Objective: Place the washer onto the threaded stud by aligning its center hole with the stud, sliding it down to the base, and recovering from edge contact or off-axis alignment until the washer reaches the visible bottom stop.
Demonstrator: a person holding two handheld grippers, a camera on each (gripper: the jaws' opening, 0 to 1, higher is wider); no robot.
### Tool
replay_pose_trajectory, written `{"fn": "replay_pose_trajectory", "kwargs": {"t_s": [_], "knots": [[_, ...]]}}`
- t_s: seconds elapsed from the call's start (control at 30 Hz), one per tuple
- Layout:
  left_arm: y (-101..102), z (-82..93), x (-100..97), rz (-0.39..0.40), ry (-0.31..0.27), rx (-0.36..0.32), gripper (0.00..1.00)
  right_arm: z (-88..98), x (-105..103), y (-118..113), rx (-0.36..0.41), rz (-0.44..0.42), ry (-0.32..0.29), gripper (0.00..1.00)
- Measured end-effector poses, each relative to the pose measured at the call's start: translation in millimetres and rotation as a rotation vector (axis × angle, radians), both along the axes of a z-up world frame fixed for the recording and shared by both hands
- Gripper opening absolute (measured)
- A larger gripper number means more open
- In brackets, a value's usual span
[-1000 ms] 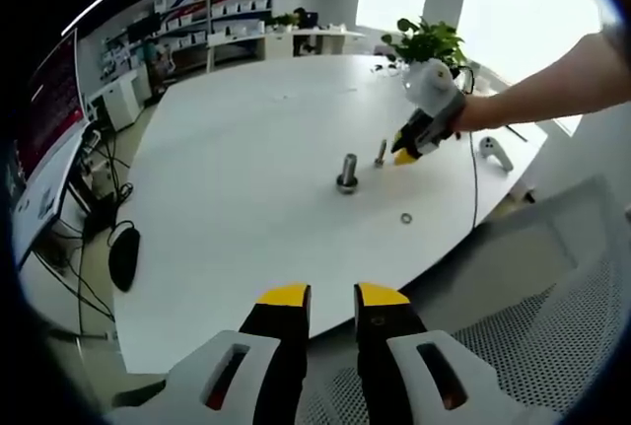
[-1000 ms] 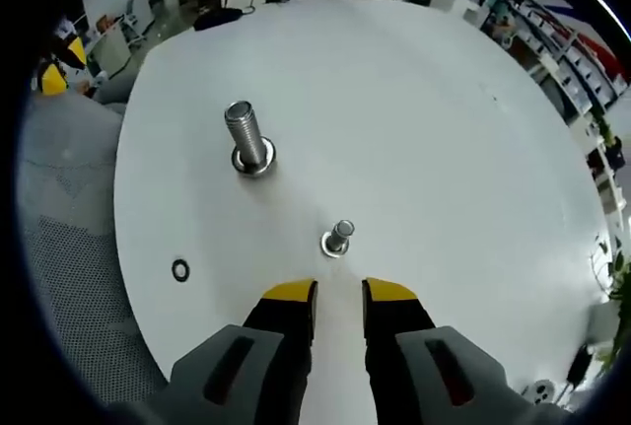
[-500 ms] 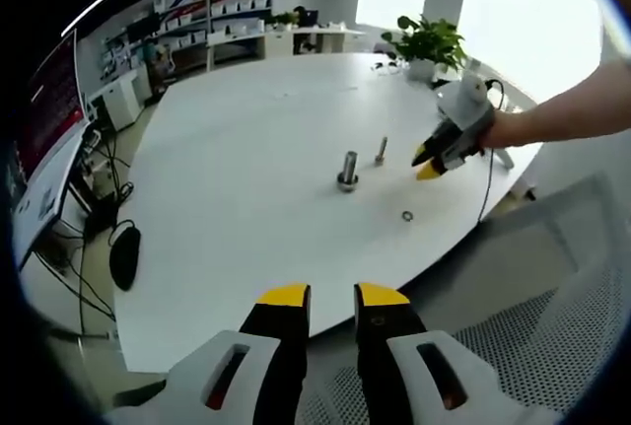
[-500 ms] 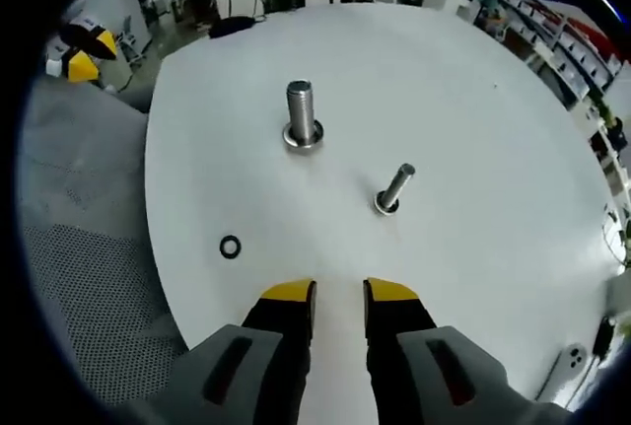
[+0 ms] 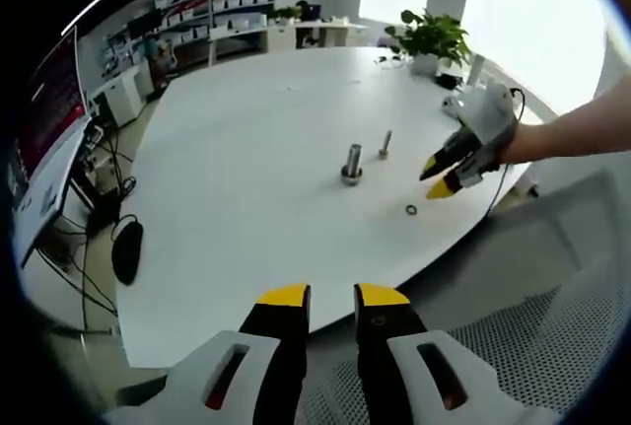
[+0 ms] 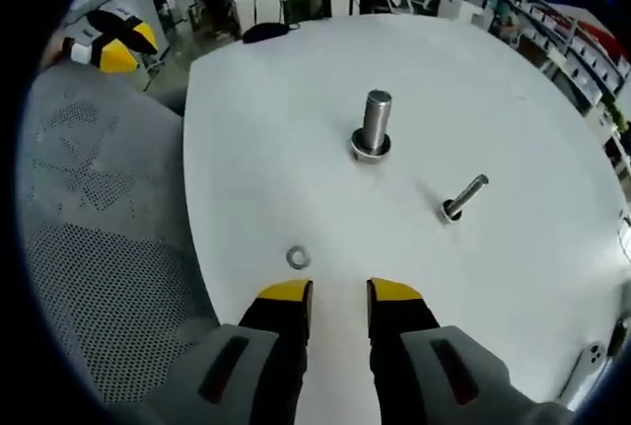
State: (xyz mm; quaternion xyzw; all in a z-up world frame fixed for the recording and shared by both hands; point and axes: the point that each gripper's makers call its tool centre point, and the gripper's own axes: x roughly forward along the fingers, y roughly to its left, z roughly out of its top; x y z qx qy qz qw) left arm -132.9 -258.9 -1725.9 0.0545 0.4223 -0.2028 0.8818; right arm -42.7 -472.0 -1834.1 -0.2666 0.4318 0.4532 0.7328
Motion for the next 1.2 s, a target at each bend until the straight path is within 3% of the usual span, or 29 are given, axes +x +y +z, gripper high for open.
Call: {"fn": "replay_pose_trajectory", "kwargs": {"t_s": [0.27, 0.77, 0.87, 1.07, 1.13, 1.17, 1.2], "knots": [[1.2, -2.0, 0.0, 0.008, 0.013, 0.000, 0.15, 4.2, -8.9, 8.6, 0.015, 0.017, 0.006, 0.26], [-2.0, -0.8, -0.6, -0.008, 0.008, -0.005, 0.15, -10.5, -13.3, 24.2, -0.029, 0.068, 0.029, 0.26], [-2.9, 3.5, 2.1, -0.004, -0.014, -0.022, 0.16, -9.2, -10.3, 25.8, -0.027, 0.076, 0.016, 0.26], [-11.3, 7.2, 1.6, -0.041, -0.030, -0.047, 0.16, -16.4, -11.5, 24.9, -0.059, 0.080, 0.048, 0.25], [-12.8, 8.9, 2.0, -0.044, -0.036, -0.056, 0.16, -19.1, -14.7, 25.9, -0.086, 0.098, 0.055, 0.25], [-12.9, 9.9, 2.5, -0.042, -0.041, -0.061, 0.16, -17.8, -11.1, 25.4, -0.107, 0.139, 0.016, 0.25], [-12.7, 9.9, 2.5, -0.041, -0.042, -0.061, 0.16, -17.7, -14.7, 27.5, -0.111, 0.166, 0.015, 0.24]]}}
